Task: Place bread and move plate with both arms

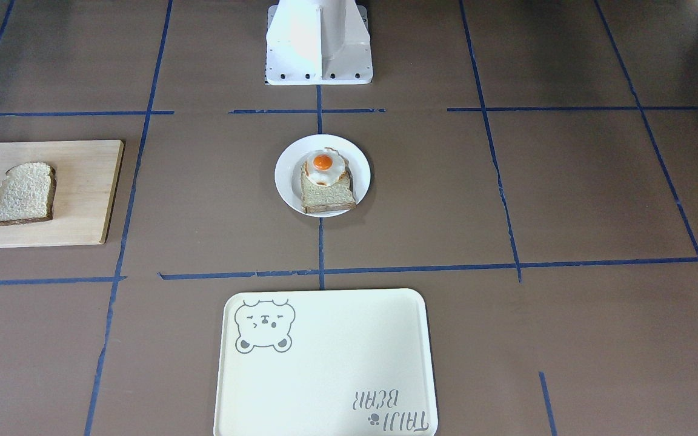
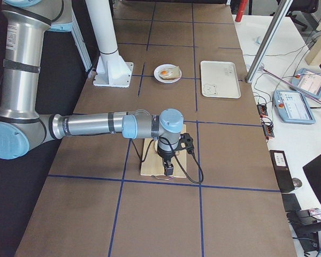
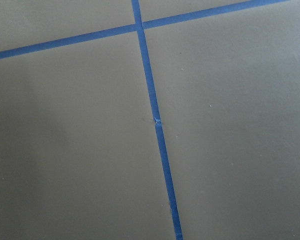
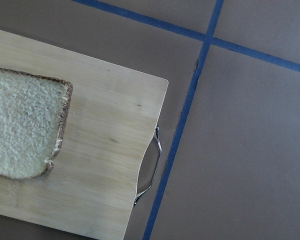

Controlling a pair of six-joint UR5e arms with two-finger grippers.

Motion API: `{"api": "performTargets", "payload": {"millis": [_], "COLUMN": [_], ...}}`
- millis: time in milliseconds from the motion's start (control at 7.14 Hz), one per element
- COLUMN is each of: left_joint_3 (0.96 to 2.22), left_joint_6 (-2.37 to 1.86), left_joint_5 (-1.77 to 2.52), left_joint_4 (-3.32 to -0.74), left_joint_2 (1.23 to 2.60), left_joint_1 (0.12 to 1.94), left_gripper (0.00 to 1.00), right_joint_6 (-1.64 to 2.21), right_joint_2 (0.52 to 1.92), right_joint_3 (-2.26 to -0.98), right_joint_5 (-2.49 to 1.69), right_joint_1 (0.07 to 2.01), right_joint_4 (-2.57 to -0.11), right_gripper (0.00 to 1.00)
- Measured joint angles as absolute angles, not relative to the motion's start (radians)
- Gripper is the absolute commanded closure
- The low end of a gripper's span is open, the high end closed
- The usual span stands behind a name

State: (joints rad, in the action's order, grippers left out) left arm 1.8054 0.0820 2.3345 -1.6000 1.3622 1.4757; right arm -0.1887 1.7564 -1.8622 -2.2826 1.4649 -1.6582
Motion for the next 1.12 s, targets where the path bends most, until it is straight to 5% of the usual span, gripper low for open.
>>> {"api": "performTargets", "payload": {"millis": [700, 1120], "left_joint_3": [1.803, 1.796], "left_joint_6": [0.080, 0.074], "left_joint_5": [2.322, 2.313], "left_joint_4": [-1.599, -1.603], "left_joint_2": [1.368, 1.407], "left_joint_1": [1.471, 1.471], "left_gripper": [0.00, 0.00], "right_joint_6": [-0.104, 0.195], "right_joint_2": [1.750, 1.763], "right_joint_3": [-1.866, -1.852], "right_joint_5": [-2.313, -2.388], "right_joint_1": [1.463, 1.417], "right_joint_4": [-1.626, -1.391], "right_gripper": [0.00, 0.00]}}
